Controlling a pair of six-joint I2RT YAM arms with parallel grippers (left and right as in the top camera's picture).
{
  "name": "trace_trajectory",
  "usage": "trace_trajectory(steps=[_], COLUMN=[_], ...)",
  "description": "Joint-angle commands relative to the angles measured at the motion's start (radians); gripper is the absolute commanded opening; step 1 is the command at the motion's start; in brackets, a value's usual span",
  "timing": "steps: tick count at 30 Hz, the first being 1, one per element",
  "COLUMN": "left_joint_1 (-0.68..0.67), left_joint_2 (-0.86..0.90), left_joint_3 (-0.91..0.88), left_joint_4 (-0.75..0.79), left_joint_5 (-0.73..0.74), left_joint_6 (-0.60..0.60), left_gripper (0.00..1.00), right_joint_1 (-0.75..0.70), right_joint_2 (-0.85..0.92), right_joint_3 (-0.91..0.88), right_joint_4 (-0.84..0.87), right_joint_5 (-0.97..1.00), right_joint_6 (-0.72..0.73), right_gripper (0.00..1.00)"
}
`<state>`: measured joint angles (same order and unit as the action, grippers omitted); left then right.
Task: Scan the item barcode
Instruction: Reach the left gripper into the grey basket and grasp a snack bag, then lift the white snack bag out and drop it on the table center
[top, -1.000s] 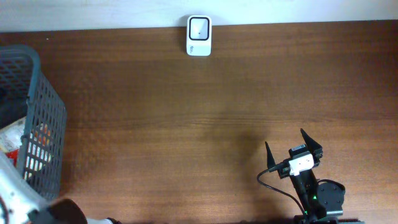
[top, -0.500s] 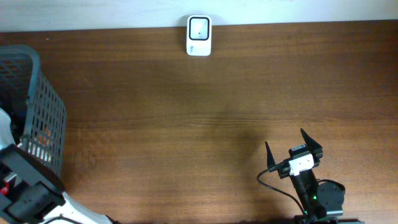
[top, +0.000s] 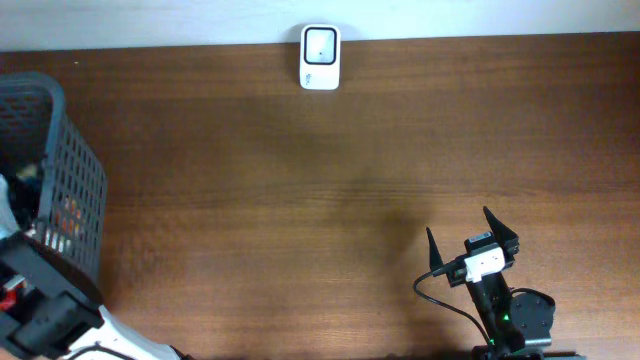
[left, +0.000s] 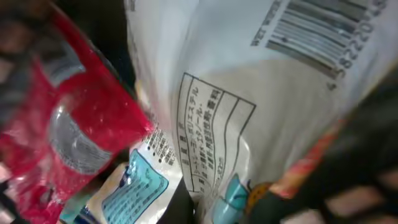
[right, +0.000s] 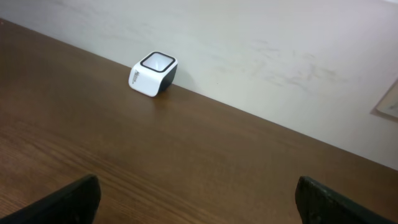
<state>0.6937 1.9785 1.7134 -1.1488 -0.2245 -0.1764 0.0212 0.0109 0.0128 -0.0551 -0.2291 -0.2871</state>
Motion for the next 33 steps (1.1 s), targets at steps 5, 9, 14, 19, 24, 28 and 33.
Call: trace_trajectory(steps=[5,9,14,19,24,28,33], left_joint_1=[-0.016,-0.213,-0.711,-0.985,-1.118,-1.192,-1.178], left_joint_2=[-0.390,-0.565,-0.488,-0.261,-0.066,-0.010,-0.069], left_joint_3=[0.426,0.428,0.334,0.077,-0.136,-0.173,0.104], left_joint_4=[-0.076,-0.082,-0.174,-0.124,0.104,0.146,0.015], left_joint_5=[0.192,0.270,0.258,0.172,0.095,0.070,0.081], left_joint_6=[-0.043,0.003,0.060,0.063,0.058,0.058,0.050], left_gripper=[0.00,0.00,0.00,0.00,0.00,0.70,0.86], right_joint_1=[0.006,0.006,0.006,0.006,0.006,0.006,0.006], right_joint_2=[-0.008,-0.008,-0.008,-0.008,-0.008,-0.008,-0.008], right_joint_3=[-0.007,-0.007,-0.007,-0.007,-0.007,-0.007,-0.007], right_joint_4=[-0.002,-0.002,-0.002,-0.002,-0.002,-0.002,-0.002], right_joint_5=[-0.003,-0.003,-0.003,-0.003,-0.003,-0.003,-0.003], right_joint_6=[0.011,0.011,0.011,0.011,0.010,0.011,0.011], right_gripper=[0.99,0.99,0.99,0.99,0.99,0.99,0.99])
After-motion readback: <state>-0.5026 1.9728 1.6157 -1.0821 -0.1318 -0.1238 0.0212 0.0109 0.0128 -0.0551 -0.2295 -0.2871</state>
